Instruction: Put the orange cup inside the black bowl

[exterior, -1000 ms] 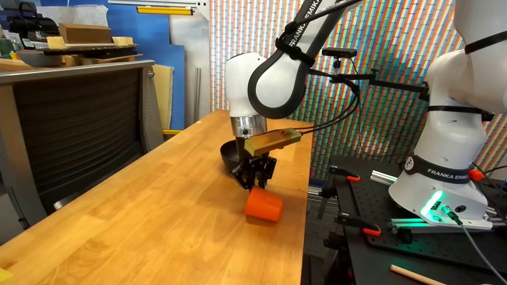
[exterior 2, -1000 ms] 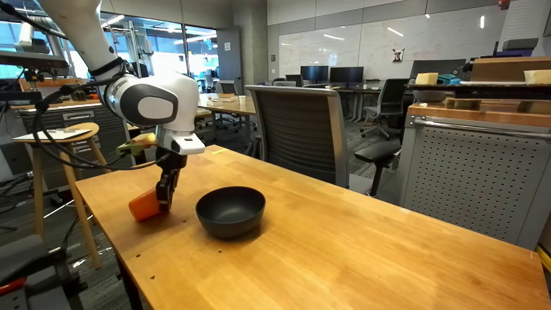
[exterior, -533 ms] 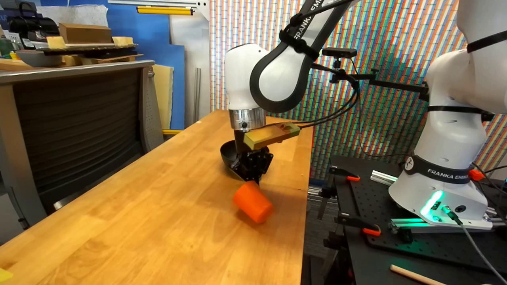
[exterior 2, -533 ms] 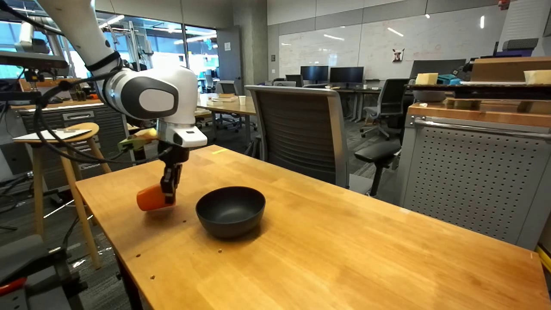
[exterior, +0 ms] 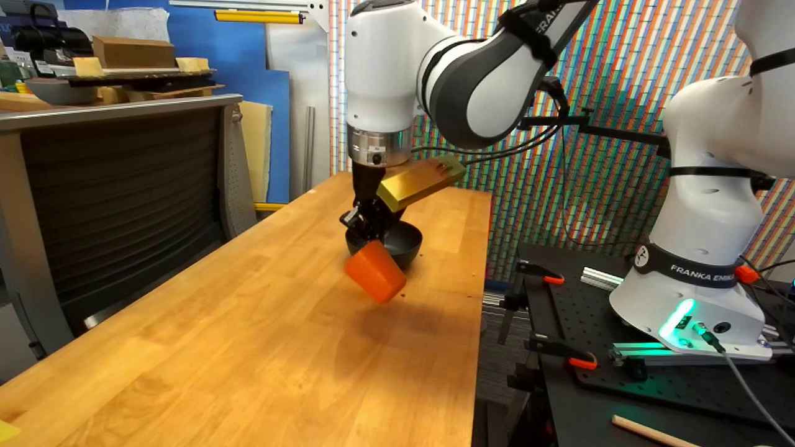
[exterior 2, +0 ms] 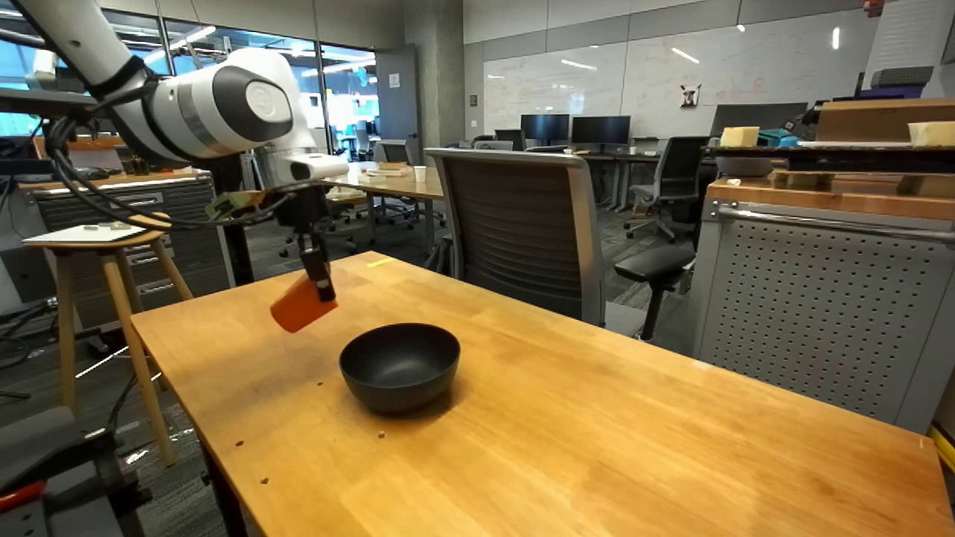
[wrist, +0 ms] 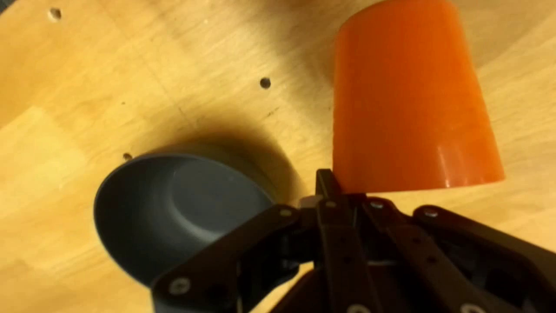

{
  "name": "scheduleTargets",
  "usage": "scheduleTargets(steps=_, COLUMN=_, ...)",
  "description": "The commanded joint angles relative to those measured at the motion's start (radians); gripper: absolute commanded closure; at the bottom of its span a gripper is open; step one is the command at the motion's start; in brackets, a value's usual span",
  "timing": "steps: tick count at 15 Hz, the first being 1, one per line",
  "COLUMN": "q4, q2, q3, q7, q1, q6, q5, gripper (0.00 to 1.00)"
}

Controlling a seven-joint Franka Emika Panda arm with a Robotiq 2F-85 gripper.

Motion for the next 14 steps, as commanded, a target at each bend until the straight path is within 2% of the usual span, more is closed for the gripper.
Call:
scheduleTargets(steps=1, q4=-0.030, q2=-0.141, q3=-0.008, q7=0.197, q1=-0.007, q6=-0.041, q5=-0.256, gripper=0.94)
scheduleTargets(steps=5, q4=-0.069, q2=-0.268, q3=0.011, q7=0.371, q1=-0.112, q6=-0.063, q5=-0.483, gripper=0.95)
scheduleTargets(steps=8, q4=-0.102, q2=-0.316, q3=0.015, q7=0.526, q1=-0.204, q6=-0.064, q5=-0.655, gripper=0.95)
scheduleTargets(steps=11, q4=-0.114, q2=-0.294, q3=0.024, q7=0.740, q1=-0.264, q6=-0.105, q5=-0.851, gripper=0.95)
scheduleTargets(steps=14, q4=-0.102, q2=-0.197, q3=0.032, q7=0.945, q1=-0.261, q6=-0.158, q5=-0.987, gripper=0.95)
